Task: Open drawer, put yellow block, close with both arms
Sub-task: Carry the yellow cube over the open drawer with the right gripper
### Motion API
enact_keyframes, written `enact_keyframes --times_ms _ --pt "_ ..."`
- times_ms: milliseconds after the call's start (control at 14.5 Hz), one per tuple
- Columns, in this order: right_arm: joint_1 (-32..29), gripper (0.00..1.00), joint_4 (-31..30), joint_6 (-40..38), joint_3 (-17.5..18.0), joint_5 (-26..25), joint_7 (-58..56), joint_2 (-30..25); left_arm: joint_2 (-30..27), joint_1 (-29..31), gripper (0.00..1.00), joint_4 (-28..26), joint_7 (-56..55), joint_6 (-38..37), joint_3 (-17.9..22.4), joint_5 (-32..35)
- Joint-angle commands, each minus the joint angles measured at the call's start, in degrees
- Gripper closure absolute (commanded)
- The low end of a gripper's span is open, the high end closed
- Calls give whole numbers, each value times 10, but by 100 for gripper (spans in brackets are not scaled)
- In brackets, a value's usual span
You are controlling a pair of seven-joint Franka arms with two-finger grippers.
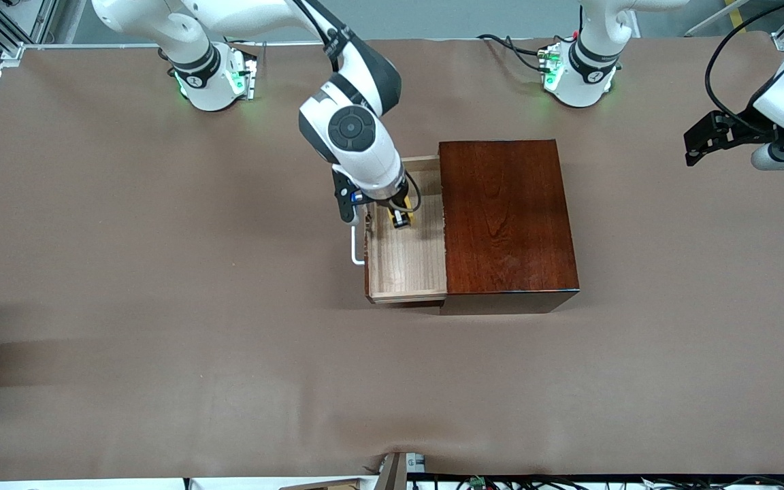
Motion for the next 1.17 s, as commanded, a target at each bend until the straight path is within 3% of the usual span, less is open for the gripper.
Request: enact_keyframes --times_ms 0,69,138,207,276,345,414,621,828,1103 --pt "4 100 28 -4 -4 7 13 19 -16 9 0 -14 26 7 0 -14" --pt "4 100 28 -4 -4 7 13 23 -16 9 0 -14 31 7 5 -14" --pt "4 89 28 -4 -4 6 14 24 -16 14 0 -14 37 7 5 -14" --pt "5 60 28 -4 -4 4 14 25 -17 16 0 -14 39 7 5 -14" --pt "6 41 28 -4 -4 1 14 30 -17 17 0 -14 40 7 5 -14" --pt "11 29 28 -4 -4 1 14 33 -17 17 0 -14 40 7 5 -14" --pt "11 0 30 -4 -5 1 12 33 -17 17 0 -14 40 7 5 -14" --pt "-2 0 79 -34 -7 0 8 33 -17 16 0 -13 40 7 4 -14" --pt "-26 0 143 -129 -8 -2 6 30 -16 16 0 -13 40 10 3 -14" --pt "-65 0 203 -198 -7 0 -37 22 -17 16 0 -14 39 8 2 -14"
